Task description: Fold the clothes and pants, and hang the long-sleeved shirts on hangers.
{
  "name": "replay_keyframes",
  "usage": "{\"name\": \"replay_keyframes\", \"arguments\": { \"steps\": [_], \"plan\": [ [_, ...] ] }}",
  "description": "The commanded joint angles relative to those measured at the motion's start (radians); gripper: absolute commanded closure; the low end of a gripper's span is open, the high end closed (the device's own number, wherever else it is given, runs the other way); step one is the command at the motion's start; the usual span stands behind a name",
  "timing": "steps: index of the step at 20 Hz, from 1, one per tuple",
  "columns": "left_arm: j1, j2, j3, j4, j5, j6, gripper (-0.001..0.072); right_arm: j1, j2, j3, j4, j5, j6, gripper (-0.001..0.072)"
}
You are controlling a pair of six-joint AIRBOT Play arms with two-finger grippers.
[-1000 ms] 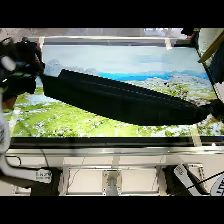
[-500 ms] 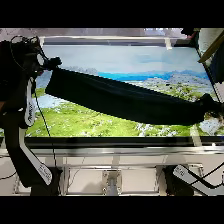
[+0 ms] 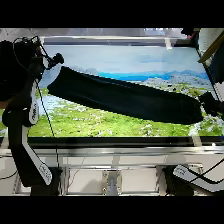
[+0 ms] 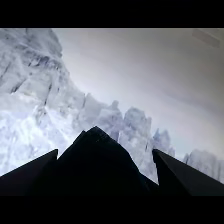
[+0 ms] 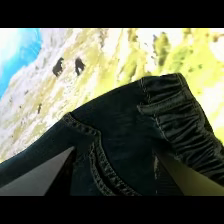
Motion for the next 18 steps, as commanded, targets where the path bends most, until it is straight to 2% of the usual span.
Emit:
{"name": "replay_keyframes", "arguments": {
  "steps": [1,3,6,8,10,15,18],
  "plan": [
    [-0.005,0.047,0.001,-0.009,-0.034,0.027,0.0021,-0.029,-0.005,0.077,-0.163,0.107,-0.025,0.0181],
    [-0.005,0.101,0.001,-0.009,-0.077,0.103,0.0021,-0.077,-0.023,0.129,-0.206,0.207,-0.032,0.0183],
    [-0.024,0.193,0.001,-0.009,-0.089,0.113,0.0021,-0.175,-0.164,0.199,-0.202,0.385,-0.13,0.0171],
    [-0.047,0.254,0.001,-0.009,-0.113,0.134,0.0022,-0.229,-0.289,0.253,-0.15,0.441,-0.152,0.0114],
    [-0.077,0.303,0.001,-0.009,-0.14,0.198,0.0023,-0.257,-0.418,0.332,-0.071,0.521,-0.22,0.0083],
    [-0.163,0.342,0.001,-0.009,-0.153,0.206,0.0025,-0.221,-0.676,0.533,-0.021,0.739,-0.296,0.0081],
    [-0.204,0.342,-0.001,-0.009,-0.193,0.207,0.0025,-0.192,-0.719,0.554,0.016,0.767,-0.365,0.0082]
  ]
}}
